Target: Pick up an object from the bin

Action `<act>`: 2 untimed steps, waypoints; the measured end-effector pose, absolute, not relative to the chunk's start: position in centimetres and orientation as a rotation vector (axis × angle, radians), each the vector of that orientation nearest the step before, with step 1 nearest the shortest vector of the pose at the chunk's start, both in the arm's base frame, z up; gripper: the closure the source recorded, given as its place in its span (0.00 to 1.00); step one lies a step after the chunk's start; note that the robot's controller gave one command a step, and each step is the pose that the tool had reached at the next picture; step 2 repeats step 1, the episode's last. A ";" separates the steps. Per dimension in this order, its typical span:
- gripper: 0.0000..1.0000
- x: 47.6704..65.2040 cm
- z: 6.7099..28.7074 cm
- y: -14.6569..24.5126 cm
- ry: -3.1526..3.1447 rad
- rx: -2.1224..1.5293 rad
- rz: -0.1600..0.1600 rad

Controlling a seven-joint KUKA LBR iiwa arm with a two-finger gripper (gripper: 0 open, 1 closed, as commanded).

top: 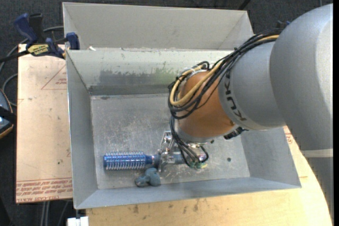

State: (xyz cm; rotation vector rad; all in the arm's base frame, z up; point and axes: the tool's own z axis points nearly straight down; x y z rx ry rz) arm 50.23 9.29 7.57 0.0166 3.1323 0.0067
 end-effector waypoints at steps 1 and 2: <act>1.00 51.0 21.5 10.7 3.121 -0.291 0.002; 1.00 51.0 21.5 10.7 3.121 -0.291 0.002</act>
Offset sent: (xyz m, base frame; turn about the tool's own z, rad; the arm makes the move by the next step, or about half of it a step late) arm 0.0060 0.0126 0.1363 -0.1960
